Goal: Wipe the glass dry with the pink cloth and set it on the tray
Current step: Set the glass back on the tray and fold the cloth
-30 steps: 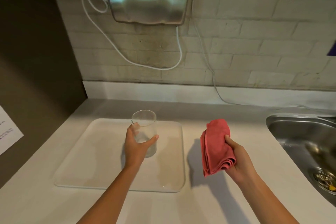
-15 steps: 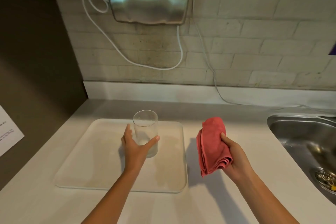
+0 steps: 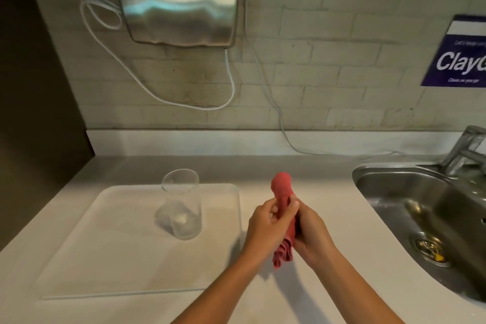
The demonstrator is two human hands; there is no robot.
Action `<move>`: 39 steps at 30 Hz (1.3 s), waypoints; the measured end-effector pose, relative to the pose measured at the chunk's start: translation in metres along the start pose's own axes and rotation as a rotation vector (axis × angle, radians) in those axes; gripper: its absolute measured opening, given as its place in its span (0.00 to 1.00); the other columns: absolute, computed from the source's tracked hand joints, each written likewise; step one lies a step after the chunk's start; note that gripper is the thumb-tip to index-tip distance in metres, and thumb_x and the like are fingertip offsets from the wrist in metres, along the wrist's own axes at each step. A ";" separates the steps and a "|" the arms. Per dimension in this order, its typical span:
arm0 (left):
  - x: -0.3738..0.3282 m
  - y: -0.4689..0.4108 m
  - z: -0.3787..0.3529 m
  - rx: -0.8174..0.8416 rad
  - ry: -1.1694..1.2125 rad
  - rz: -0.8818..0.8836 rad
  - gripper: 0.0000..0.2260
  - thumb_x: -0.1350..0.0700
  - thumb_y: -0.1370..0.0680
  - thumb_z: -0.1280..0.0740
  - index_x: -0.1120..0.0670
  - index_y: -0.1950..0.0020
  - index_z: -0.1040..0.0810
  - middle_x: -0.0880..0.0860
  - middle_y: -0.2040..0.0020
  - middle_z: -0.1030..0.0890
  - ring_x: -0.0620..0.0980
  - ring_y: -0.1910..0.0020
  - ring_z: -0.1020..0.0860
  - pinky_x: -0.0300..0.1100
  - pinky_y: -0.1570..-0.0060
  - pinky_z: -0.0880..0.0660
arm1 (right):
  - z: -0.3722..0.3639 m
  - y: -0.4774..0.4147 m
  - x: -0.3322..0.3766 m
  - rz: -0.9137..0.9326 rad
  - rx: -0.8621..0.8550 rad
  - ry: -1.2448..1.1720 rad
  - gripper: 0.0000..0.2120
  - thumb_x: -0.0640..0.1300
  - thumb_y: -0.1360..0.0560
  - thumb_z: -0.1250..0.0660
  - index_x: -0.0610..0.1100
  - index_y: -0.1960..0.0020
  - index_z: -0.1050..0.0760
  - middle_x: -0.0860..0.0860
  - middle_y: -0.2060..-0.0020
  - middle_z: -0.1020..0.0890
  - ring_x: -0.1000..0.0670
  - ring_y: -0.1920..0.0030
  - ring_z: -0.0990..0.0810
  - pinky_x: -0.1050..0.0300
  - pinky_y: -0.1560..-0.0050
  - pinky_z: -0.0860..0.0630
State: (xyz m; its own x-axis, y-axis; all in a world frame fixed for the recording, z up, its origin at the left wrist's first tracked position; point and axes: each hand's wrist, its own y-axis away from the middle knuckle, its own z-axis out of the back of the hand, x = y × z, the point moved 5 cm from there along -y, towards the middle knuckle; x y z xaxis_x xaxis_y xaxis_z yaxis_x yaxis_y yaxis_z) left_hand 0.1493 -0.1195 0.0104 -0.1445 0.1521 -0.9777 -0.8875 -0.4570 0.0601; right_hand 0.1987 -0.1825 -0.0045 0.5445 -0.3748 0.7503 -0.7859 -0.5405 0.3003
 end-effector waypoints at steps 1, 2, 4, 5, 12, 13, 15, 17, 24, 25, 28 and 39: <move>0.002 0.000 -0.005 0.010 0.043 0.027 0.06 0.40 0.26 0.34 0.41 0.55 0.24 0.43 0.55 0.20 0.42 0.53 0.20 0.36 0.50 0.24 | -0.001 0.002 0.000 0.008 -0.011 0.006 0.16 0.50 0.22 0.41 0.39 0.59 0.23 0.45 0.71 0.21 0.50 0.67 0.19 0.58 0.65 0.22; 0.006 -0.001 -0.009 0.016 0.101 0.064 0.08 0.40 0.27 0.34 0.42 0.54 0.24 0.44 0.55 0.18 0.43 0.53 0.19 0.37 0.49 0.23 | 0.000 0.002 -0.001 -0.005 -0.011 -0.006 0.19 0.53 0.23 0.41 0.39 0.60 0.22 0.45 0.69 0.22 0.50 0.65 0.20 0.57 0.61 0.23; 0.015 -0.003 -0.012 0.005 0.210 0.153 0.13 0.42 0.26 0.32 0.49 0.49 0.22 0.50 0.51 0.16 0.49 0.51 0.18 0.45 0.47 0.22 | 0.004 0.004 0.001 -0.045 -0.034 0.020 0.23 0.55 0.23 0.44 0.38 0.58 0.20 0.44 0.66 0.18 0.48 0.60 0.19 0.54 0.58 0.25; 0.020 -0.005 -0.011 -0.014 0.247 0.184 0.13 0.45 0.25 0.33 0.52 0.46 0.22 0.52 0.50 0.16 0.52 0.50 0.18 0.47 0.47 0.22 | 0.008 0.004 0.005 -0.035 -0.037 0.059 0.23 0.54 0.22 0.45 0.38 0.57 0.20 0.45 0.66 0.16 0.48 0.60 0.19 0.54 0.59 0.25; 0.040 -0.015 -0.004 -0.026 0.432 0.229 0.11 0.61 0.22 0.36 0.55 0.40 0.26 0.58 0.46 0.19 0.58 0.49 0.20 0.49 0.52 0.22 | 0.039 -0.011 -0.001 -0.117 -0.065 0.283 0.18 0.52 0.23 0.39 0.38 0.45 0.22 0.43 0.55 0.16 0.49 0.57 0.16 0.58 0.62 0.21; 0.043 -0.017 -0.005 -0.013 0.444 0.249 0.12 0.62 0.22 0.36 0.55 0.39 0.27 0.59 0.45 0.19 0.59 0.48 0.20 0.51 0.50 0.22 | 0.041 -0.013 -0.006 -0.184 -0.048 0.270 0.19 0.53 0.24 0.38 0.38 0.46 0.22 0.40 0.52 0.16 0.44 0.53 0.17 0.53 0.58 0.20; 0.051 -0.022 -0.007 0.003 0.439 0.288 0.13 0.63 0.22 0.38 0.56 0.38 0.28 0.61 0.43 0.20 0.61 0.46 0.21 0.53 0.47 0.23 | 0.048 -0.022 -0.008 -0.211 -0.032 0.283 0.17 0.50 0.23 0.37 0.37 0.46 0.22 0.38 0.49 0.18 0.41 0.50 0.19 0.50 0.56 0.21; 0.061 -0.027 -0.006 -0.017 0.383 0.310 0.14 0.66 0.23 0.39 0.59 0.37 0.29 0.62 0.44 0.20 0.61 0.48 0.21 0.53 0.47 0.23 | 0.051 -0.033 -0.005 -0.160 -0.031 0.326 0.13 0.43 0.24 0.37 0.35 0.44 0.24 0.39 0.50 0.18 0.42 0.52 0.19 0.52 0.58 0.22; 0.095 -0.056 -0.006 -0.032 0.060 0.329 0.23 0.56 0.27 0.40 0.48 0.32 0.33 0.56 0.46 0.19 0.57 0.51 0.18 0.57 0.48 0.21 | 0.052 -0.064 -0.010 -0.020 -0.085 0.618 0.08 0.37 0.24 0.38 0.40 0.45 0.24 0.40 0.53 0.18 0.41 0.54 0.20 0.48 0.55 0.22; 0.097 -0.059 -0.006 -0.037 0.028 0.335 0.24 0.53 0.28 0.40 0.47 0.32 0.34 0.55 0.46 0.19 0.58 0.51 0.19 0.56 0.48 0.21 | 0.052 -0.067 -0.010 0.001 -0.098 0.661 0.08 0.37 0.24 0.38 0.40 0.46 0.24 0.40 0.53 0.18 0.42 0.54 0.20 0.47 0.52 0.22; 0.109 -0.070 -0.007 -0.057 -0.034 0.357 0.26 0.50 0.32 0.41 0.48 0.32 0.33 0.55 0.46 0.19 0.58 0.50 0.19 0.56 0.49 0.20 | 0.055 -0.076 -0.012 0.057 -0.122 0.806 0.10 0.41 0.24 0.37 0.43 0.44 0.25 0.43 0.51 0.18 0.43 0.51 0.20 0.43 0.45 0.24; 0.077 -0.056 -0.013 -0.049 -0.531 0.180 0.29 0.58 0.19 0.44 0.57 0.22 0.55 0.59 0.29 0.36 0.58 0.35 0.30 0.51 0.37 0.29 | 0.055 -0.085 -0.019 0.264 -0.150 1.365 0.10 0.41 0.23 0.41 0.36 0.47 0.26 0.40 0.50 0.20 0.44 0.54 0.24 0.55 0.52 0.27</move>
State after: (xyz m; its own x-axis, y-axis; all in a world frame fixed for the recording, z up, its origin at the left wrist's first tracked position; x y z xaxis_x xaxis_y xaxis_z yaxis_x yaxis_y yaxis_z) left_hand 0.1930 -0.0935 -0.0710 -0.5040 0.4826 -0.7163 -0.8086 -0.5550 0.1951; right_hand 0.2716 -0.1708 -0.0769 -0.2660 0.6154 0.7419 -0.8902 -0.4522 0.0560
